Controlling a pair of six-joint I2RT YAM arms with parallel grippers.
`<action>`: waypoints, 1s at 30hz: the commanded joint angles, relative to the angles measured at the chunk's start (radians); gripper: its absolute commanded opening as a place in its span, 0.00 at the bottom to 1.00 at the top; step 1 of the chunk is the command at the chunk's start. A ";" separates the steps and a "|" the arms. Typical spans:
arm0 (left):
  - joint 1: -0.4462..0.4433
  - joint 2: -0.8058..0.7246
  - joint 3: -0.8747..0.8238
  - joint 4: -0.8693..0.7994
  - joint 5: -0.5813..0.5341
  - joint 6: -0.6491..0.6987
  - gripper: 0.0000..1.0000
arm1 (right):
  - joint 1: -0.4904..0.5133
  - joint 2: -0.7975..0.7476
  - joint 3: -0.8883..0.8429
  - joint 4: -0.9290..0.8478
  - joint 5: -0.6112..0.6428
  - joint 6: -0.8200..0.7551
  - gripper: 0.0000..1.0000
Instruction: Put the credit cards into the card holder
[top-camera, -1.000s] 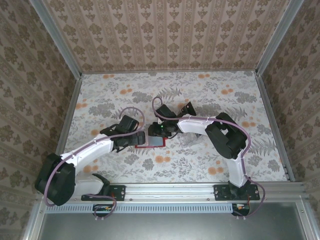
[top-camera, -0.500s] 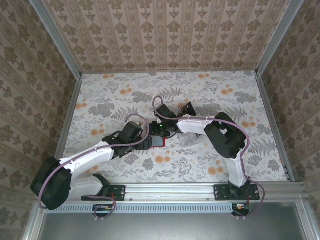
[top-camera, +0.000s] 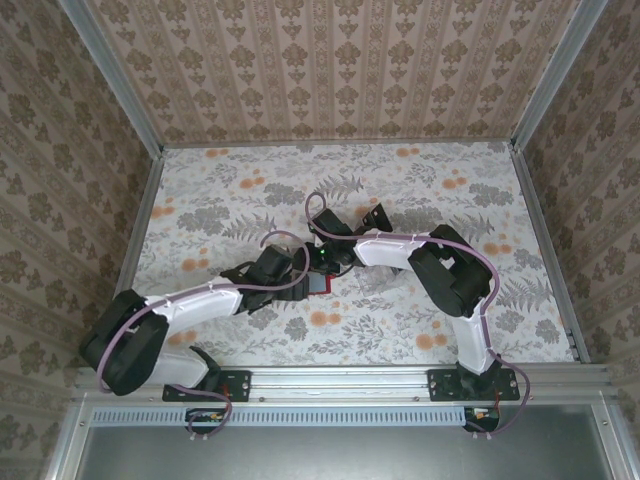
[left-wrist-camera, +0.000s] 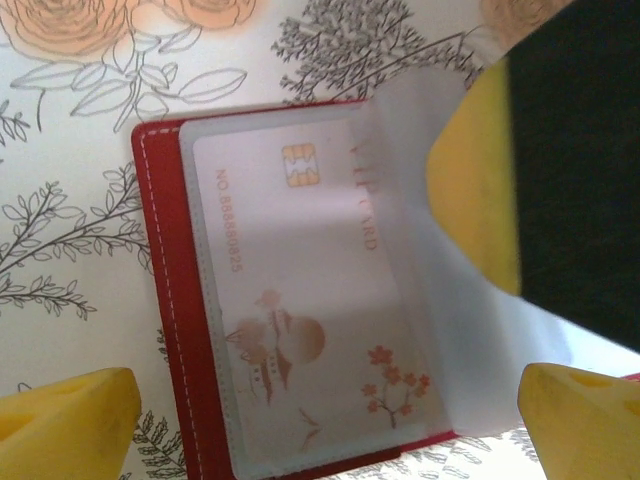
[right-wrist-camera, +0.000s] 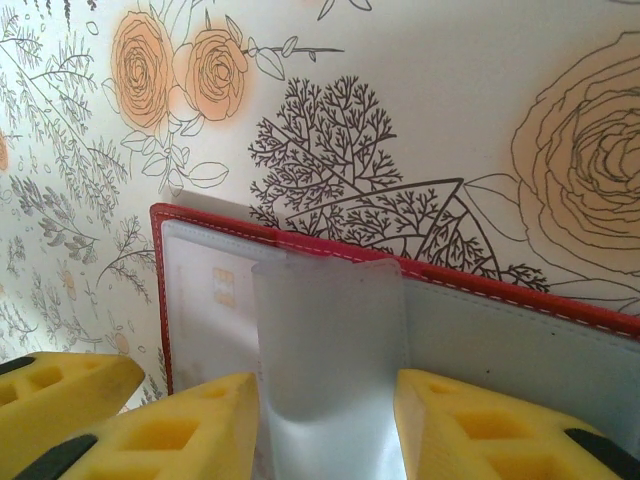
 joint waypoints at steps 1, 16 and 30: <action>-0.008 0.024 0.000 0.007 -0.051 -0.016 1.00 | -0.001 0.020 0.001 -0.026 -0.026 0.013 0.43; -0.010 0.051 -0.055 0.025 -0.072 -0.061 1.00 | -0.030 -0.096 -0.011 -0.055 0.014 0.003 0.44; -0.008 0.054 -0.061 0.025 -0.075 -0.064 1.00 | -0.030 -0.114 -0.093 -0.021 0.044 0.019 0.44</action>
